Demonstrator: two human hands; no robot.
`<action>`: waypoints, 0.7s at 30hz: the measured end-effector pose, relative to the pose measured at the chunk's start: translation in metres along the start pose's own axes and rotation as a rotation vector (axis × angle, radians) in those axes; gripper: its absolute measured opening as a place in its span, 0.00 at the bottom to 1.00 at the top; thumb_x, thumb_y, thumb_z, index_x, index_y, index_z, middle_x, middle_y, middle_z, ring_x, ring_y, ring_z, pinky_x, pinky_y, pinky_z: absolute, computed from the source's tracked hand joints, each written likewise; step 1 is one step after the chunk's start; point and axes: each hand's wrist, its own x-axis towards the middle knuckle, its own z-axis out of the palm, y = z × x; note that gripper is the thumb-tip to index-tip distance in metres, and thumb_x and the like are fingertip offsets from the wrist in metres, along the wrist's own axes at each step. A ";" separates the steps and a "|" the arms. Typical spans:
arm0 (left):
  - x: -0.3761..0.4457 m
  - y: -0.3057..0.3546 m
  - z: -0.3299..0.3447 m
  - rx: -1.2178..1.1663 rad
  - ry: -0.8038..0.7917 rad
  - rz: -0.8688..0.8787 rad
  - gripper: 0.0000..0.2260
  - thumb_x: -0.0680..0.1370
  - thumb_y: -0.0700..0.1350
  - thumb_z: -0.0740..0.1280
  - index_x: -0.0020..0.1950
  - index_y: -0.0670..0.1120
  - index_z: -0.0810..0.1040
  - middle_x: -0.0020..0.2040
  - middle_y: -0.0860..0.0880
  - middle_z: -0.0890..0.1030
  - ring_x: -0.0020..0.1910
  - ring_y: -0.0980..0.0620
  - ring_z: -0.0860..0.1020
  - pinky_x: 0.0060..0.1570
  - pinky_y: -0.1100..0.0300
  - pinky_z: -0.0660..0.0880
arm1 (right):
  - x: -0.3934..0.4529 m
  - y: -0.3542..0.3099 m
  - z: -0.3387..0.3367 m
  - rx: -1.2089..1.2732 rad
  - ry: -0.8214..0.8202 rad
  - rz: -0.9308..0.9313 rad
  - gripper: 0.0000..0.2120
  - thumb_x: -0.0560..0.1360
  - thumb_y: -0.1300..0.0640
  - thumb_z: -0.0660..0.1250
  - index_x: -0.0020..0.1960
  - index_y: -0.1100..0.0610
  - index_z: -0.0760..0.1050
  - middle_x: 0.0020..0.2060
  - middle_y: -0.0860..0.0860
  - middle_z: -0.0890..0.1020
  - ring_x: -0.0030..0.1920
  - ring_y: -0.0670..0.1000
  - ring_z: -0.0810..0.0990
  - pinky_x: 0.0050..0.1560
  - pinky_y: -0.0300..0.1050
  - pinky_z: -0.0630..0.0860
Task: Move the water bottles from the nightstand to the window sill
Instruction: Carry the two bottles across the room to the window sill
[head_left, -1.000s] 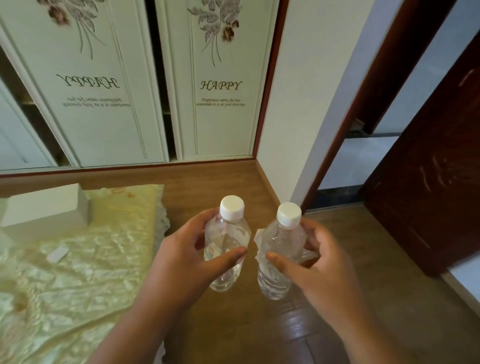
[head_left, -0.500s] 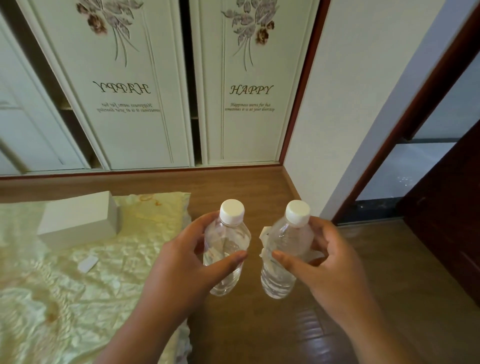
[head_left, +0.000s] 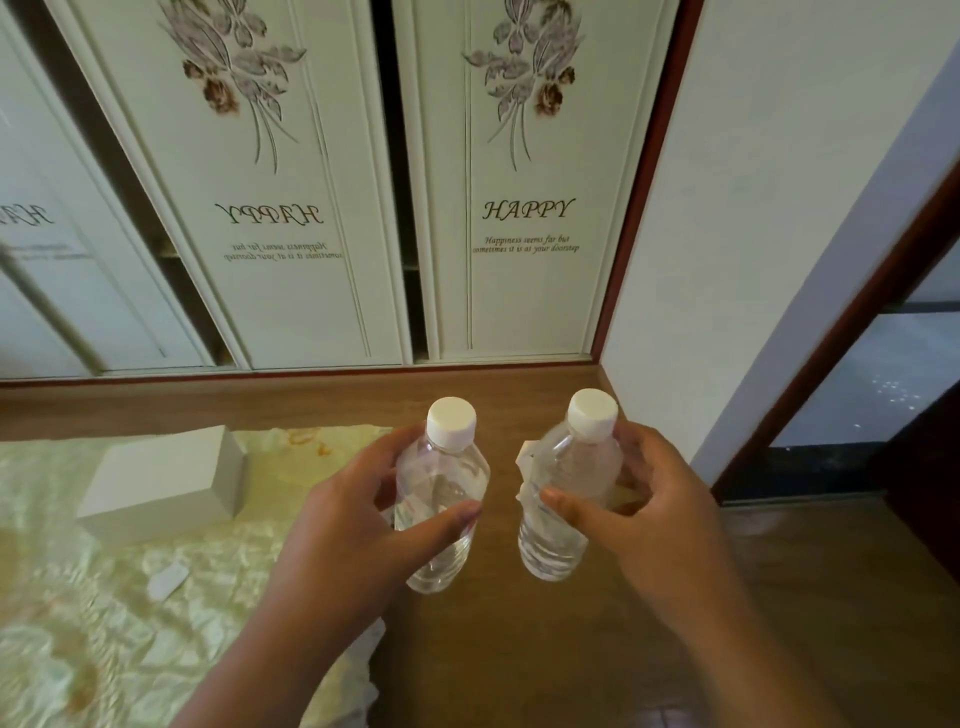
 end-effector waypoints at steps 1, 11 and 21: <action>0.011 0.007 0.007 0.006 0.009 -0.003 0.40 0.58 0.73 0.75 0.69 0.70 0.69 0.57 0.69 0.81 0.56 0.65 0.81 0.56 0.54 0.81 | 0.014 0.003 -0.010 0.000 0.006 -0.012 0.33 0.56 0.25 0.72 0.58 0.22 0.63 0.54 0.17 0.70 0.53 0.33 0.76 0.36 0.24 0.69; 0.091 0.046 0.076 -0.041 0.100 0.019 0.35 0.54 0.77 0.74 0.60 0.78 0.70 0.54 0.70 0.81 0.54 0.64 0.82 0.55 0.53 0.81 | 0.117 0.037 -0.072 -0.001 -0.007 -0.104 0.32 0.58 0.27 0.71 0.60 0.24 0.64 0.55 0.20 0.71 0.57 0.26 0.70 0.36 0.22 0.70; 0.168 0.036 0.104 0.000 0.055 0.000 0.33 0.56 0.78 0.72 0.60 0.79 0.68 0.55 0.75 0.78 0.53 0.71 0.79 0.48 0.68 0.77 | 0.187 0.058 -0.060 -0.029 -0.087 -0.051 0.34 0.56 0.21 0.68 0.59 0.23 0.63 0.55 0.18 0.71 0.55 0.35 0.76 0.47 0.29 0.75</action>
